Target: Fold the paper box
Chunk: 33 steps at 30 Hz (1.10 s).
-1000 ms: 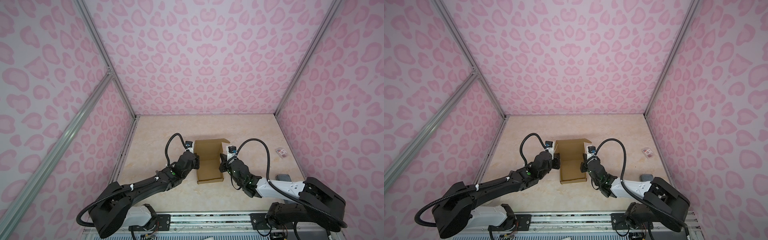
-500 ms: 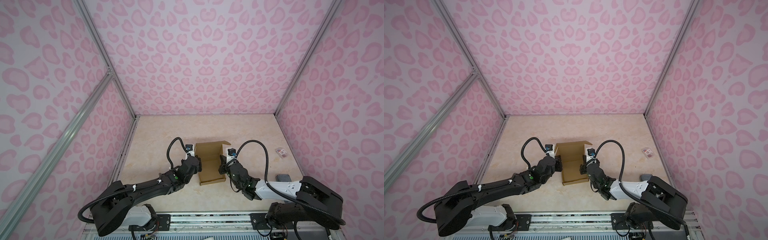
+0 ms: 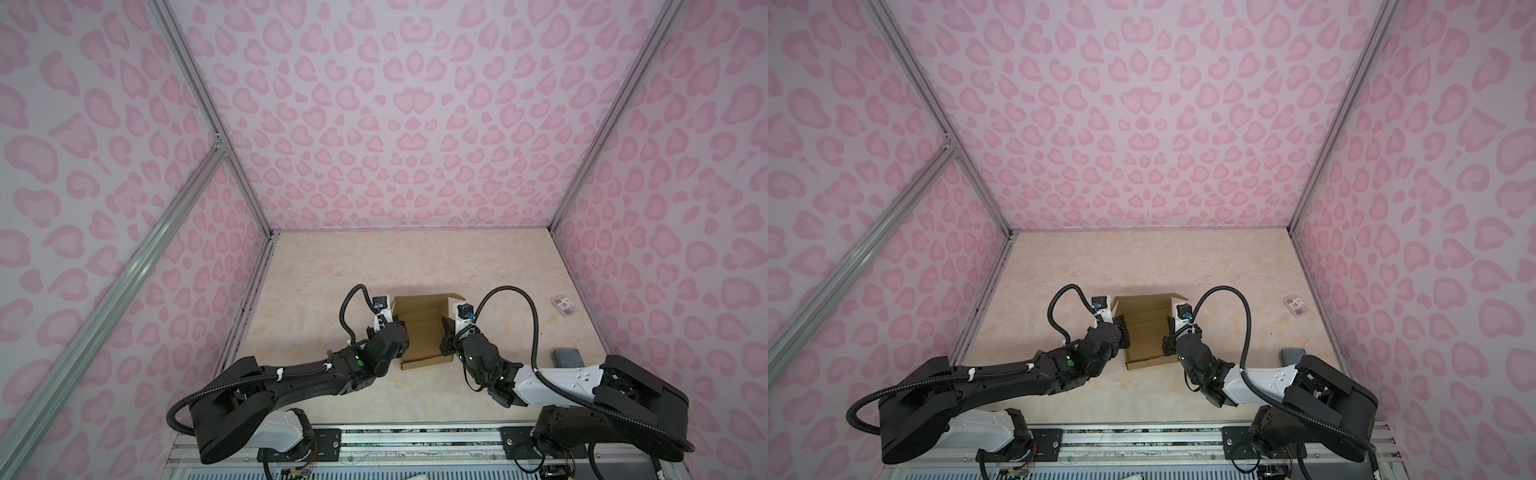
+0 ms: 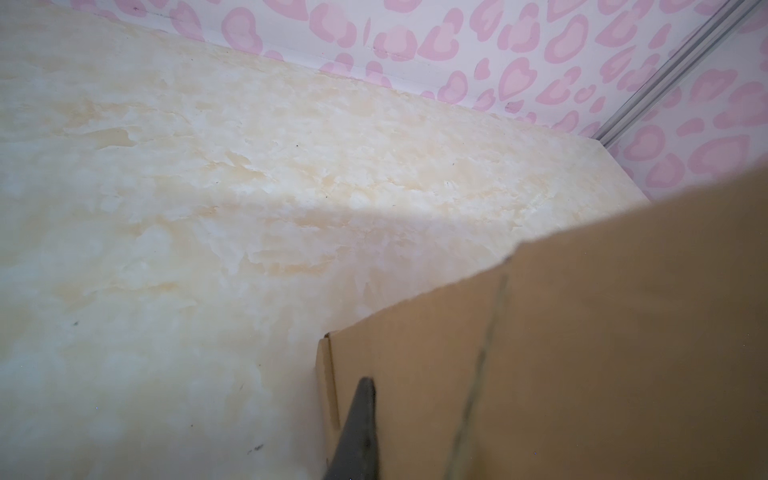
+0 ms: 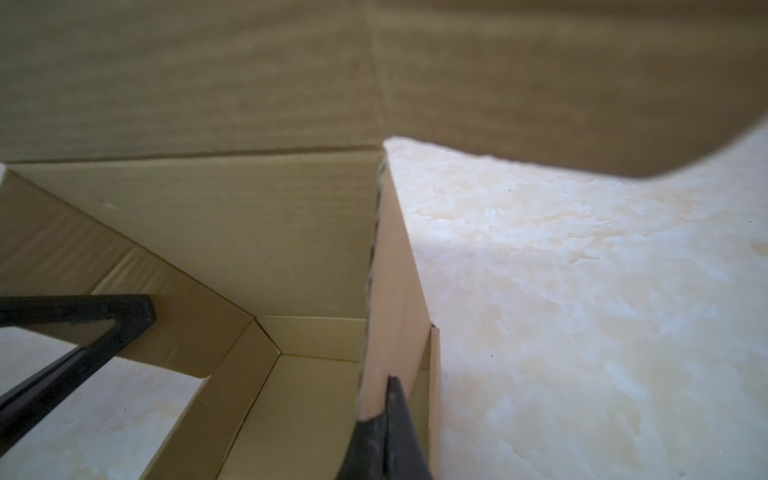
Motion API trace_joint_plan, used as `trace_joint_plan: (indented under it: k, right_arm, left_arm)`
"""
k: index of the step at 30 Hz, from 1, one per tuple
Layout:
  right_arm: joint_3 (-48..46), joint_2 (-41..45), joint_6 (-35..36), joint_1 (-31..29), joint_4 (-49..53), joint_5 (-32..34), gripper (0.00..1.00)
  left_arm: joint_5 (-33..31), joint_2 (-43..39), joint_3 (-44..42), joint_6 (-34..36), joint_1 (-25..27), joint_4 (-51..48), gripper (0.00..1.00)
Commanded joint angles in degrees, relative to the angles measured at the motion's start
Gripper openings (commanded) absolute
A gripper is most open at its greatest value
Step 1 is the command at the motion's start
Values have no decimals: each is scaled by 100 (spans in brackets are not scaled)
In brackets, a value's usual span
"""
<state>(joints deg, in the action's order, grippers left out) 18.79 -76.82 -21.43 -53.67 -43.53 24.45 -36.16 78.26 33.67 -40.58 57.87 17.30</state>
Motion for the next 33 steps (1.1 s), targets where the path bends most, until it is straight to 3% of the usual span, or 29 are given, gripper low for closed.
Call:
trace_joint_plan:
  k: [1, 20, 33]
  right_arm:
    - [-100, -33, -44, -60, -27, -68, 0]
    - [-394, -267, -105, -152, -538, 66, 0]
    - [-229, -567, 19, -163, -771, 261, 0]
  left_arm:
    - [53, 65, -69, -266, 110, 66, 8]
    - [-235, 399, -168, -414, 278, 309, 8]
    - [-583, 709, 97, 60, 277, 547, 17]
